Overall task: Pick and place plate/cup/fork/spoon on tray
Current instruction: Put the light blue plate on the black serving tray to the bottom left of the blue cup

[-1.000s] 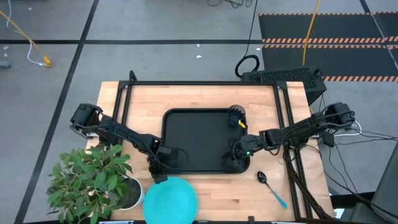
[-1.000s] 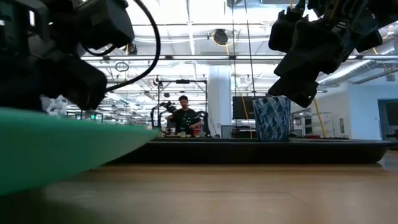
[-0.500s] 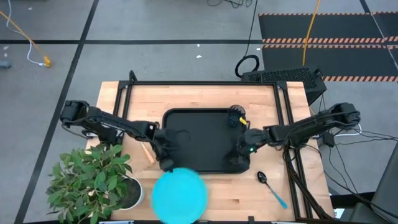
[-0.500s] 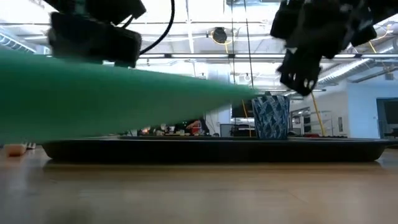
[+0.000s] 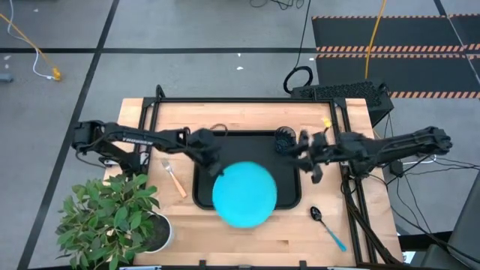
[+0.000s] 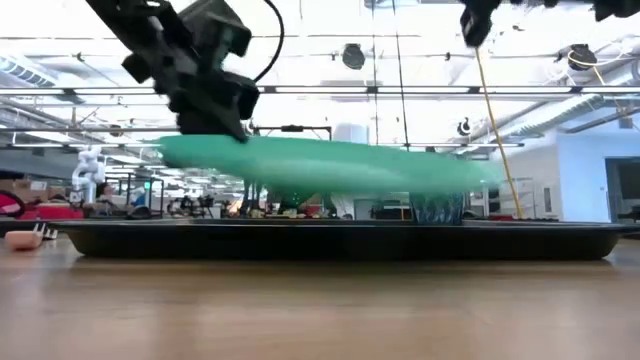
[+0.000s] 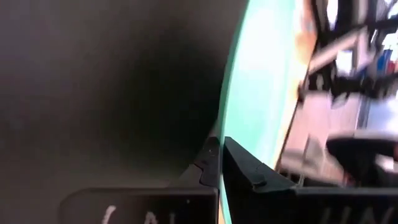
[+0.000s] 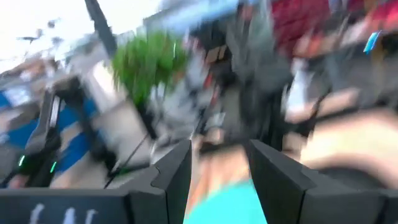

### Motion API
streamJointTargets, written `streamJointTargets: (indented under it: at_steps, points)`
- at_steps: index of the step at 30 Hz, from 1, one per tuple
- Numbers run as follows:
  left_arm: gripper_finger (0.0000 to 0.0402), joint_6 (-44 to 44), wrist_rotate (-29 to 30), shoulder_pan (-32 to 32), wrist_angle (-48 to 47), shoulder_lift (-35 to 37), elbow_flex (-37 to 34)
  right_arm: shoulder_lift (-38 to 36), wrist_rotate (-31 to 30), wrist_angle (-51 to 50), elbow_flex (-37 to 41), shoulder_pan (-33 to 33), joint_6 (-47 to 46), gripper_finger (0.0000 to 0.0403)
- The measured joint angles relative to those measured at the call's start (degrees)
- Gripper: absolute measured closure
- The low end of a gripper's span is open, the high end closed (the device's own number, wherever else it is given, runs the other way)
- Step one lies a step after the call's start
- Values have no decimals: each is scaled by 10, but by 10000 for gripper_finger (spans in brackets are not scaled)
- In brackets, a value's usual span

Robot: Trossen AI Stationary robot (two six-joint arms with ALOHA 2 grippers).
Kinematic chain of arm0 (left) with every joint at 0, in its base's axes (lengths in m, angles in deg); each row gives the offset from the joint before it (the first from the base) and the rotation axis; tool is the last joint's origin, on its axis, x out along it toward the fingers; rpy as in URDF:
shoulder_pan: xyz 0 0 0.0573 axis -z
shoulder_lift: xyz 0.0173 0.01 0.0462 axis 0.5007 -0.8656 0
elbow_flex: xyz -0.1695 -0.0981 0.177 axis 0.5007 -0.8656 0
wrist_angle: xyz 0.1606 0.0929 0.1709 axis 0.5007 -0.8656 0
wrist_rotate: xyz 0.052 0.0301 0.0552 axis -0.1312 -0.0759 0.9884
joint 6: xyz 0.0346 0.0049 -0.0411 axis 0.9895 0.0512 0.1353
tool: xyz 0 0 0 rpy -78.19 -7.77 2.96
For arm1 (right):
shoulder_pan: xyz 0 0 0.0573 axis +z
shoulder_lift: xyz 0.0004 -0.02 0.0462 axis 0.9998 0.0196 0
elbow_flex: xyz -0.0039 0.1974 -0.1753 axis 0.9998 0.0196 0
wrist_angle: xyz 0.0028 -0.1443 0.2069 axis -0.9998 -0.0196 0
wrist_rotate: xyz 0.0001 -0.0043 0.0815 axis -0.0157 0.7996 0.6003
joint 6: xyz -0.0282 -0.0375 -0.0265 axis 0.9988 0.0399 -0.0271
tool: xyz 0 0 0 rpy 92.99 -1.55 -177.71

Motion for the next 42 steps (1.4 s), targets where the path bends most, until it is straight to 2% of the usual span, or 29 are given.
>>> streamJointTargets:
  at_steps: [6,13,19,25,31,34,42]
  points:
    - [400,34,54,-75,-2,0,0,-27,-93,60,0,0,82,252]
    - [400,50,57,-112,-16,-8,0,-20,-126,64,0,0,96,252]
    - [397,51,57,-108,-25,-49,1,-20,-128,73,0,-1,115,252]
    - [353,54,66,-103,-16,-88,0,-20,-128,78,0,-7,128,252]
    - [324,59,92,-104,40,-90,0,-20,-127,79,0,-23,128,252]
    - [321,58,91,-104,69,-90,1,-20,-126,74,0,-26,127,252]
    - [321,79,87,-104,56,-89,1,-20,-126,66,0,-26,123,252]
